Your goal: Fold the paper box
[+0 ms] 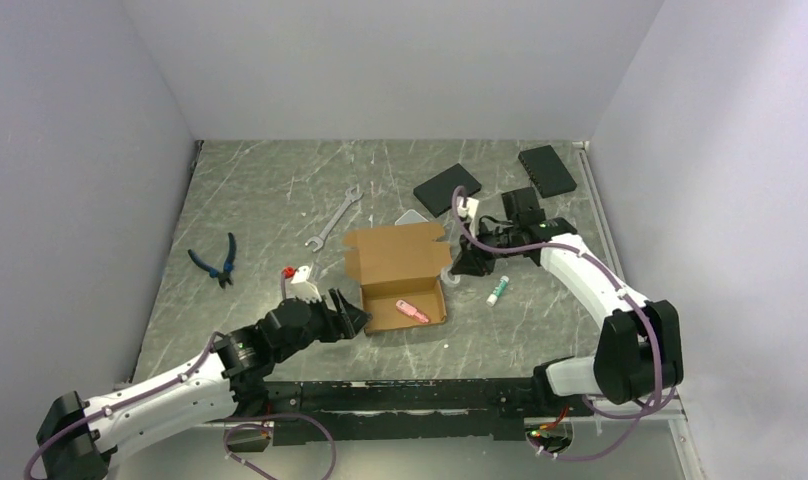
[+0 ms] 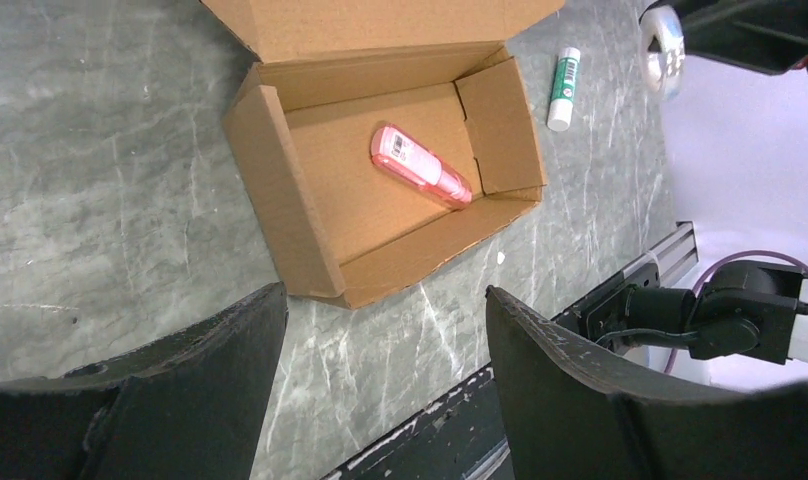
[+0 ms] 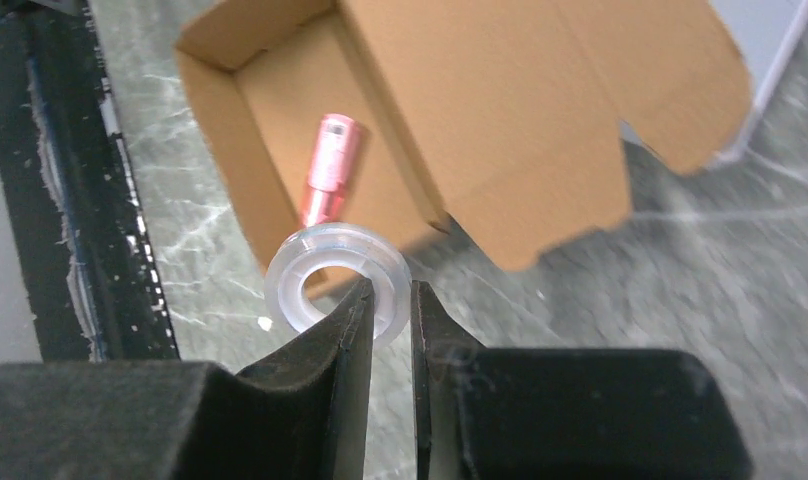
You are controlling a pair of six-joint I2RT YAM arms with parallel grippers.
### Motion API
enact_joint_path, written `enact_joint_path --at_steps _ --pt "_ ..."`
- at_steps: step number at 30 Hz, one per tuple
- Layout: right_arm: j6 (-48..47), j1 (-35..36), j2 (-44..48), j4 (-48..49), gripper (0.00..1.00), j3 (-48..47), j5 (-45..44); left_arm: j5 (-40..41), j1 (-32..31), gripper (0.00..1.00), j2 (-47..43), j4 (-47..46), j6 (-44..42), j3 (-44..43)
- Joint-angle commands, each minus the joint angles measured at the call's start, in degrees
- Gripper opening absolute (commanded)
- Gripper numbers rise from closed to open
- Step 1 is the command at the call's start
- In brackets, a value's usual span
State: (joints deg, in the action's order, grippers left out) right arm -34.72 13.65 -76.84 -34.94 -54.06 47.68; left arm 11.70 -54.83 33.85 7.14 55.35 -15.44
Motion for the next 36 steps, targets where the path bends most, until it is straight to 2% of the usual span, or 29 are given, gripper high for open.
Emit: enact_joint_path --at_steps 1,8,12,17,21,27,32,36 --pt "2.04 5.95 -0.76 4.51 0.00 -0.38 1.00 -0.43 0.25 0.77 0.30 -9.19 1.02 1.27" --pt "5.72 15.92 -6.70 8.18 0.06 -1.10 -8.97 -0.31 0.25 0.77 4.27 -15.05 1.25 1.56" --pt "4.72 19.80 -9.88 6.95 0.24 -2.54 -14.94 -1.46 0.24 0.77 7.30 -17.98 0.63 0.87" --pt "3.60 20.98 -9.16 6.26 0.44 -2.69 -16.43 -3.50 0.25 0.77 9.85 -20.22 -0.87 -0.62" --pt "2.39 20.98 -7.72 5.16 0.50 -3.07 -16.53 -5.46 0.25 0.77 10.69 -22.53 -1.12 -0.49" --pt "-4.50 18.67 -0.62 0.03 0.57 -3.11 -16.21 -8.29 0.25 0.77 10.60 -22.39 -1.37 -1.23" --pt "-11.67 9.28 4.63 -6.71 0.61 -2.86 -11.28 -9.29 0.16 0.77 9.82 -21.86 -2.30 -1.46" --pt "-16.70 5.42 8.88 -7.78 0.68 0.66 -10.24 -9.89 0.16 0.77 8.38 -20.25 -3.60 -2.08"
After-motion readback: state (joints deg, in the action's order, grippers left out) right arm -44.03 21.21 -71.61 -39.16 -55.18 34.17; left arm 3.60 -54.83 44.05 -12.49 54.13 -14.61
